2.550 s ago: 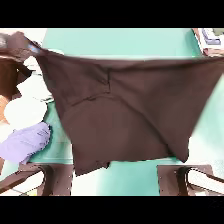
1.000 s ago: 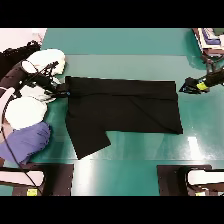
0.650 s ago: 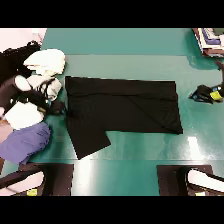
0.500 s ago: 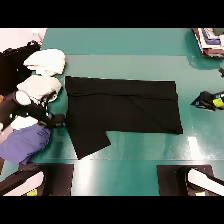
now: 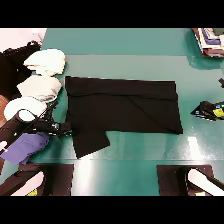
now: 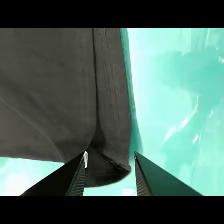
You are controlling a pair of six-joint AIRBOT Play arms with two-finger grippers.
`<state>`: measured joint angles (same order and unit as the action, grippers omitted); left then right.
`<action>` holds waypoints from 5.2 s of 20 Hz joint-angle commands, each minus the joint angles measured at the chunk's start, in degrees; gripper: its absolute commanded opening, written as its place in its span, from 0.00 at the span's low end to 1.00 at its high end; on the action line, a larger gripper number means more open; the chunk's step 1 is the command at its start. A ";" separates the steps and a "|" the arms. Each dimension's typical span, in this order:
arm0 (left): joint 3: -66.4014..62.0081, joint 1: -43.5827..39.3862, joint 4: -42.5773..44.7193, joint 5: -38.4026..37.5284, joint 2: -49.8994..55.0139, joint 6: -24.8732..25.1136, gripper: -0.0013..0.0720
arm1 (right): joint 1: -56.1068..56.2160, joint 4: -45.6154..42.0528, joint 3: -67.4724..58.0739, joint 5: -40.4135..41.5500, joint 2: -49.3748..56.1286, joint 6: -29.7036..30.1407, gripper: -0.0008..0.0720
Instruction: Fold the shirts.
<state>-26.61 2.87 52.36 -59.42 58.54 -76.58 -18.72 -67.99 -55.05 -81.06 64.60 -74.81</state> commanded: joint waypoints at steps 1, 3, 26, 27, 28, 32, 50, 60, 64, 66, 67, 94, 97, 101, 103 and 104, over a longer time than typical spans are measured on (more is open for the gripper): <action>0.02 0.02 -4.20 1.70 -0.26 0.70 0.05 | -0.11 -2.67 1.55 -1.64 -0.22 0.17 0.56; -1.79 0.02 -4.20 0.57 -0.28 0.76 0.05 | -0.09 -2.16 5.64 -1.86 -0.22 0.17 0.82; -6.82 0.02 3.89 -8.52 -5.66 -2.10 0.05 | 1.51 3.41 17.18 -1.27 -0.85 5.44 0.03; -6.73 0.02 5.18 -10.51 -9.18 -3.85 0.05 | 0.70 3.34 17.18 -4.04 -3.67 5.44 0.03; -6.71 0.02 5.66 -13.03 -12.35 -4.94 0.05 | -0.04 3.34 17.18 -6.49 -6.45 5.42 0.03; -6.73 0.02 5.01 -29.24 -24.13 -11.56 0.05 | -4.13 3.34 17.18 -13.25 -18.49 1.44 0.03; -32.72 0.02 0.68 1.49 16.44 -7.04 0.05 | 9.84 4.02 -18.51 -2.54 21.38 -4.92 0.03; -37.03 0.02 -0.07 5.16 19.10 -6.99 0.85 | 7.74 11.43 -32.94 -2.97 33.11 -3.34 0.66; -40.76 0.02 0.04 -2.49 19.06 -6.93 0.50 | 2.67 11.45 -30.99 -9.14 32.92 1.51 0.66; -40.94 -0.39 -0.24 -3.19 19.08 -5.09 0.05 | 0.26 11.50 -27.04 -9.05 32.83 3.28 0.66; -40.94 -0.94 -0.24 -3.17 19.08 -4.87 0.05 | -0.57 11.54 -24.68 -8.46 32.87 4.66 0.66; -67.21 -37.55 -6.47 4.90 51.60 -10.56 0.05 | 20.09 19.04 -32.79 -6.97 15.61 1.16 0.03; -68.43 -37.59 -6.78 5.27 53.31 -11.72 0.05 | 25.22 22.32 -37.24 -6.91 15.67 0.13 0.03; -68.43 -37.46 -5.95 5.25 53.59 -11.47 0.05 | 30.84 26.08 -40.24 -3.63 15.67 -0.02 0.03; -68.46 -36.61 -5.77 4.79 53.27 -11.52 0.05 | 32.87 26.05 -40.72 -2.58 15.67 0.37 0.03; -68.48 -35.87 -5.66 4.66 52.78 -11.56 0.05 | 33.75 26.05 -40.72 -1.88 15.67 0.52 0.03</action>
<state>-94.78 -34.02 46.35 -54.35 111.63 -87.96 11.90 -42.98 -94.61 -85.01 80.36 -74.43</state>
